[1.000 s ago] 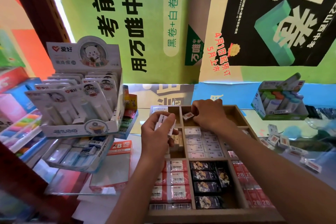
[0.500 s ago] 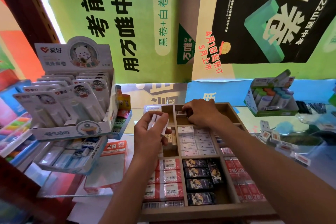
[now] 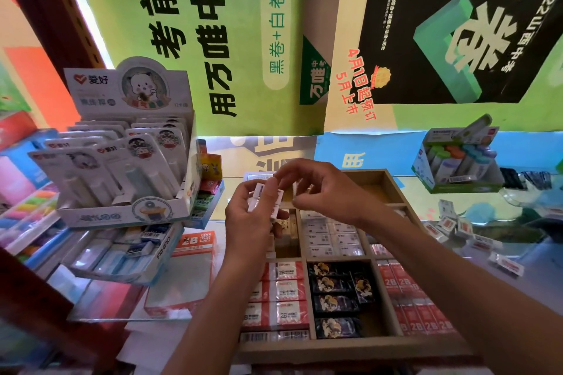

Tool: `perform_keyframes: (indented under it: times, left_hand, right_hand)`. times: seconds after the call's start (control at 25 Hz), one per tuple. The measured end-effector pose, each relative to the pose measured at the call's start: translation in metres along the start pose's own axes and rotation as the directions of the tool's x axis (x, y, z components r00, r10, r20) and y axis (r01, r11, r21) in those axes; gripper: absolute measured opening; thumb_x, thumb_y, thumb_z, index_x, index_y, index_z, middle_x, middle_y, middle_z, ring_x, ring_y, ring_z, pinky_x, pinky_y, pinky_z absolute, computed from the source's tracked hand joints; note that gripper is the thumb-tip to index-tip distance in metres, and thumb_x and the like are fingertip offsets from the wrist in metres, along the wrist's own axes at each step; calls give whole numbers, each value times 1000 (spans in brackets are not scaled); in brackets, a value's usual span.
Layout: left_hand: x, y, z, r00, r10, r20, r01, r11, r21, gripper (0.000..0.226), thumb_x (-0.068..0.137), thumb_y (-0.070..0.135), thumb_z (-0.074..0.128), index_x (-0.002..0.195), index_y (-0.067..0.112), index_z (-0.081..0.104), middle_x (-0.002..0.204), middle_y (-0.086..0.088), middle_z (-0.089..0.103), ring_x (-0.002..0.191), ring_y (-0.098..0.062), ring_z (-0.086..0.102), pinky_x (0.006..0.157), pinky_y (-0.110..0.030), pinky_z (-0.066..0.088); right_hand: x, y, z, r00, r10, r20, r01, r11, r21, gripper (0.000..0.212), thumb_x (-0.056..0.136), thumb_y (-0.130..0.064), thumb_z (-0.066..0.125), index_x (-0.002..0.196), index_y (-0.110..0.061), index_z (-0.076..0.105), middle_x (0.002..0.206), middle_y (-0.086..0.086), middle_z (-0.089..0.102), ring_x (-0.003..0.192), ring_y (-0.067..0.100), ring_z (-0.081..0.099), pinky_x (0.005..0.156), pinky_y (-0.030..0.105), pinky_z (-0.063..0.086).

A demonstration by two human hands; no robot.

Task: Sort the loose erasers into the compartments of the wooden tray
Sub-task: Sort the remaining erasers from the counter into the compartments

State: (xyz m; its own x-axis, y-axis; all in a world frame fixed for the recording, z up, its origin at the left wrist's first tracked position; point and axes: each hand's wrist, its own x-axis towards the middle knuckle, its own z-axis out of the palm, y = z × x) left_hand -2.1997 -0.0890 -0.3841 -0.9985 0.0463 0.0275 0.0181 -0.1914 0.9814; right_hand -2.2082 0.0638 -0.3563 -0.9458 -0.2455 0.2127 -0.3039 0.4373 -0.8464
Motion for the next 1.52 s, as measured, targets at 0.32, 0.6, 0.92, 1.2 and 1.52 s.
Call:
perform_keyframes:
  times: [0.32, 0.6, 0.92, 1.2, 1.52]
  left_hand:
    - [2, 0, 1, 1000, -27, 15, 27, 1000, 1, 43, 95, 52, 47, 103, 14, 66, 69, -6, 65, 51, -16, 59, 44, -28, 48]
    - [6, -4, 0, 999, -38, -7, 38, 999, -11, 27, 99, 38, 53, 104, 13, 62, 84, -6, 66, 59, -13, 59, 42, -24, 42]
    - [5, -2, 1, 998, -49, -32, 49, 999, -4, 27, 100, 40, 51, 108, 16, 62, 87, -6, 69, 62, -14, 61, 45, -26, 44]
    - [4, -2, 1, 998, -53, -30, 52, 999, -7, 27, 100, 40, 51, 108, 16, 62, 87, -7, 68, 61, -13, 61, 45, -25, 43]
    - [5, -2, 1, 998, -56, -38, 56, 998, 8, 28, 99, 40, 52, 109, 16, 62, 87, -8, 68, 62, -14, 61, 45, -25, 44]
  right_hand:
    - [-6, 2, 2, 999, 36, -30, -29, 976, 216, 31, 84, -3, 74, 112, -15, 71, 81, -4, 70, 70, 10, 61, 67, 25, 51]
    - [-13, 29, -46, 762, 479, -436, -248, 837, 487, 24, 80, -3, 77, 97, -19, 73, 99, 11, 75, 79, 23, 68, 76, 35, 58]
    - [-19, 32, -50, 822, 399, -405, -268, 900, 343, 26, 85, -3, 73, 101, -23, 73, 100, 3, 76, 91, 22, 72, 80, 31, 58]
    - [-18, 44, -48, 846, 318, -429, -282, 948, 147, 25, 88, -12, 73, 109, -24, 72, 104, -3, 75, 96, 17, 69, 88, 35, 57]
    - [16, 60, -41, 974, 114, -196, -226, 479, -848, 28, 97, -41, 57, 117, -27, 70, 113, 1, 64, 109, 22, 50, 92, 38, 40]
